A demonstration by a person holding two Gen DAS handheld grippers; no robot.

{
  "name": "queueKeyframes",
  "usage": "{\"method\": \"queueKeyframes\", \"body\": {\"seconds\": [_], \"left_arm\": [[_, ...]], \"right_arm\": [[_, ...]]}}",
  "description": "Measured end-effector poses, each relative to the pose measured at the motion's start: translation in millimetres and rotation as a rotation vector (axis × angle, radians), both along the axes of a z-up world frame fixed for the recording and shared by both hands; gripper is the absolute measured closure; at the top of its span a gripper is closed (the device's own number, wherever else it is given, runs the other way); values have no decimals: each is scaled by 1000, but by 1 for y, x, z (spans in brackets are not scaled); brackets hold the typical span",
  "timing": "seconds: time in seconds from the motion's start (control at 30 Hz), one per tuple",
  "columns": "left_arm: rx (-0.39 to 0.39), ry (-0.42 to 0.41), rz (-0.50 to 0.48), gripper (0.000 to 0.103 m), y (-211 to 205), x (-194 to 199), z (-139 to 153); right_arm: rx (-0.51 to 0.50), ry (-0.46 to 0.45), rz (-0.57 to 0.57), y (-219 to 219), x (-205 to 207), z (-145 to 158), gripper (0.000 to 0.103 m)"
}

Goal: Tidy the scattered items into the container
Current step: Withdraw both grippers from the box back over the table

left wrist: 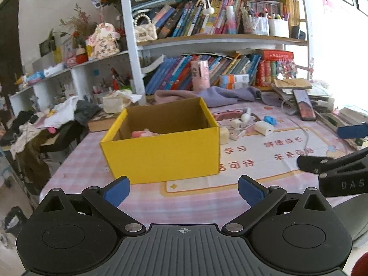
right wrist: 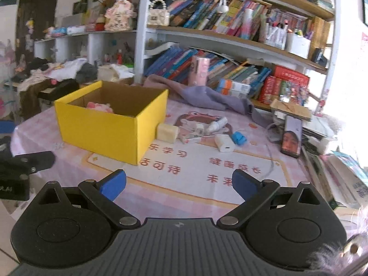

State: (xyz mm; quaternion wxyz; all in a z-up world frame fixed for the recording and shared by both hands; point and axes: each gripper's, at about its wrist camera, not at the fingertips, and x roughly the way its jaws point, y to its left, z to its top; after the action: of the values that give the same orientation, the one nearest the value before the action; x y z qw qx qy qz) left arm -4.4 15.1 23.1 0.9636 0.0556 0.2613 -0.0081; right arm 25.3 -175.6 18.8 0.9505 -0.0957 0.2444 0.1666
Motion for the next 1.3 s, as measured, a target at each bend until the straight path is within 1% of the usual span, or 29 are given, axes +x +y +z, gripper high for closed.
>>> {"method": "queueKeyframes", "body": {"seconds": [0.1, 0.27, 0.4, 0.57, 0.8, 0.97, 1.07, 1.3], "left_arm": [[-26, 9, -2, 0, 0, 3, 1], [-48, 29, 23, 0, -3, 3, -4], [-43, 43, 26, 0, -10, 5, -8], [-51, 82, 1, 0, -22, 14, -13], [-53, 97, -64, 0, -41, 27, -17], [-43, 98, -128, 0, -58, 40, -18], [-45, 94, -162, 0, -68, 49, -18], [-58, 86, -205, 0, -88, 71, -20]], "right_arm": [[5, 10, 18, -4, 5, 0, 3], [31, 23, -53, -7, 6, -1, 1], [57, 92, -99, -14, 11, -10, 2], [100, 156, -130, -32, 16, -13, 1], [44, 136, -112, -32, 19, -12, 0], [47, 125, -127, -43, 31, -11, 0], [29, 107, -153, -49, 37, -9, 0], [28, 110, -168, -65, 58, -10, 1]]}}
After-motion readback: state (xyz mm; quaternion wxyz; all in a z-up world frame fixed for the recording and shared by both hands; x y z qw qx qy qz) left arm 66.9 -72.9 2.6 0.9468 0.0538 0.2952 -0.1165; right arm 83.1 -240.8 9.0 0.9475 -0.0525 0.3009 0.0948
